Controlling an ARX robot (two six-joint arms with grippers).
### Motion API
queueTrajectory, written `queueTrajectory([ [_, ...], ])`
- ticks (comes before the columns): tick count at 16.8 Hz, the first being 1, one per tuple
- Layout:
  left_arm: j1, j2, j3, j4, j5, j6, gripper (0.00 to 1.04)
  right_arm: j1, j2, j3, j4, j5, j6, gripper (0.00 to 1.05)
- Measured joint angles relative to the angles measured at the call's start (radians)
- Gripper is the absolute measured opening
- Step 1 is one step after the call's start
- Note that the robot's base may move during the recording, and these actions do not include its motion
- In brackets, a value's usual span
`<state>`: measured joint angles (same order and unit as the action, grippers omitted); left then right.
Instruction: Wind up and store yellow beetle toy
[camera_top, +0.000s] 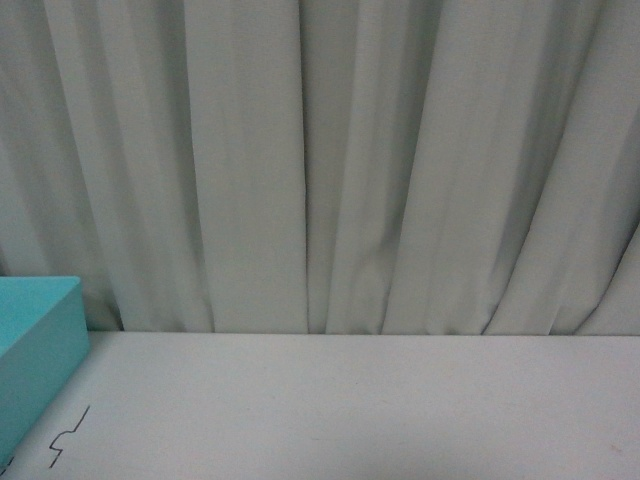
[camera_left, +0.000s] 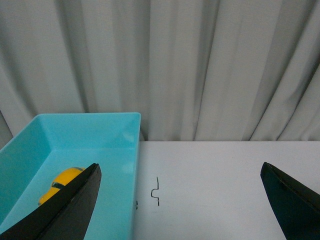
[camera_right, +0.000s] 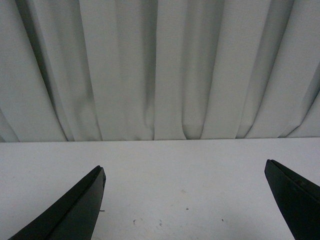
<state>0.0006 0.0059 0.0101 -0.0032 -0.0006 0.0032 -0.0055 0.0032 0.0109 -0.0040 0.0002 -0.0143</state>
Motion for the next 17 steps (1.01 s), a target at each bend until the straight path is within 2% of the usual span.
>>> queueTrajectory([
  [17,0.0,0.0,0.0,0.0,0.0,0.0,0.98,0.0,0.0,0.0,0.001,0.0,0.0,0.98],
])
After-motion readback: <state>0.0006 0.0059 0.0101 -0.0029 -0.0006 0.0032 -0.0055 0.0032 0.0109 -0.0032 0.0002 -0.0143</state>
